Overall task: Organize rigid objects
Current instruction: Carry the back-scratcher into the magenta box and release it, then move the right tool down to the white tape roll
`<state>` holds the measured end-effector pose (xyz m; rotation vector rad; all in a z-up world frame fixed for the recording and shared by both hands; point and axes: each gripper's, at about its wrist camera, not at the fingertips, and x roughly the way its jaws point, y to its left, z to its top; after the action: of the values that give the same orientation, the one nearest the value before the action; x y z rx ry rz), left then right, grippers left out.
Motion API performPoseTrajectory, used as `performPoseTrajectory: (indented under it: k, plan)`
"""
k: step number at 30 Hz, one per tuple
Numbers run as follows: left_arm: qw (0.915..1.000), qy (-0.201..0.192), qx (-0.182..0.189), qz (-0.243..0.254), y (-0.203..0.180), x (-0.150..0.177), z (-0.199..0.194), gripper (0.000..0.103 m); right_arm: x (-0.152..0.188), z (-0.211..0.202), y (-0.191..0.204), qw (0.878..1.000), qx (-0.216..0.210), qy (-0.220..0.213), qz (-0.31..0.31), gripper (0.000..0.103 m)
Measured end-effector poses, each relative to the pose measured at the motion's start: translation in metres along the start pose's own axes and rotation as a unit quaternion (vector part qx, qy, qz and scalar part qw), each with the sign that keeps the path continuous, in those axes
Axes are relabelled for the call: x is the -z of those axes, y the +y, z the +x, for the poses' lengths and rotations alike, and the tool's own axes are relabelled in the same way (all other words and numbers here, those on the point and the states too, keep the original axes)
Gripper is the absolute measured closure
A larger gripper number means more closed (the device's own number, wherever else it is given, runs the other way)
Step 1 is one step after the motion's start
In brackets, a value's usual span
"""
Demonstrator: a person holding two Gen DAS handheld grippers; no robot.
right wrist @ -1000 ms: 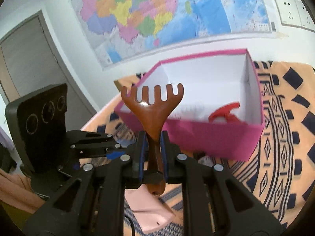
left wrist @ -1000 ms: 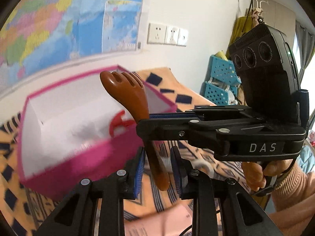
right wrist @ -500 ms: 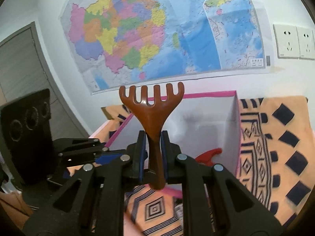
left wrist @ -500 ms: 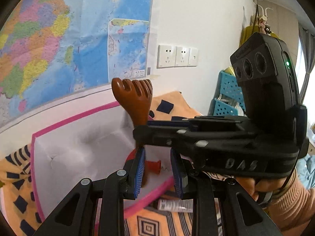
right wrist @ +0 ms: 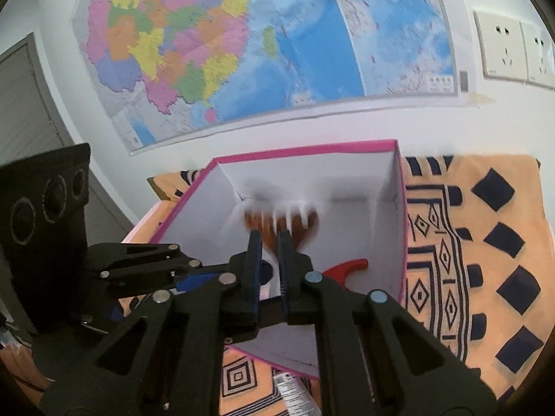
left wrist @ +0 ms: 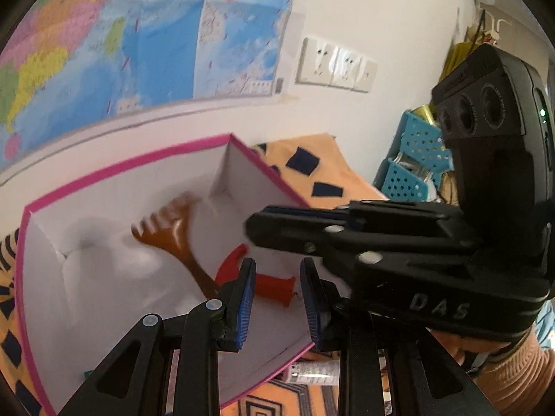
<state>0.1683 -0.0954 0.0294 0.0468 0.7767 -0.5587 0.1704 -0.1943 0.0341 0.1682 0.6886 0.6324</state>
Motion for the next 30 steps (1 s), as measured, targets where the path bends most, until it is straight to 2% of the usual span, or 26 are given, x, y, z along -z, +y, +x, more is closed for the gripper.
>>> performPoseTrajectory:
  k: [7,11,16,22,24,27,30]
  plan:
    - [0.9999,-0.011,-0.008,-0.002,0.006,0.014,-0.014,0.075,0.016,-0.001,-0.01,1.0,0.007,0.013,0.02,0.092]
    - [0.9995,-0.029,-0.012,-0.001,0.007,0.025,-0.031,0.071,0.027,-0.015,-0.011,1.0,-0.005,0.007,0.024,0.091]
    - [0.999,-0.046,0.0,-0.001,0.006,0.042,-0.051,0.065,0.042,-0.043,-0.001,1.0,-0.022,-0.009,0.01,0.081]
    - [0.9996,-0.029,-0.002,0.002,0.001,0.067,-0.05,0.062,0.07,-0.061,0.007,1.0,-0.031,0.002,-0.003,0.072]
    - [0.9997,-0.023,0.0,0.002,0.0,0.074,-0.049,0.058,0.081,-0.063,0.005,1.0,-0.024,0.011,0.0,0.071]
    - [1.0,-0.009,-0.001,0.0,-0.002,0.085,-0.044,0.058,0.099,-0.059,-0.004,0.999,-0.013,0.036,0.011,0.064]
    - [1.0,0.001,0.007,-0.004,-0.005,0.093,-0.04,0.058,0.119,-0.051,-0.013,0.998,0.009,0.063,0.02,0.063]
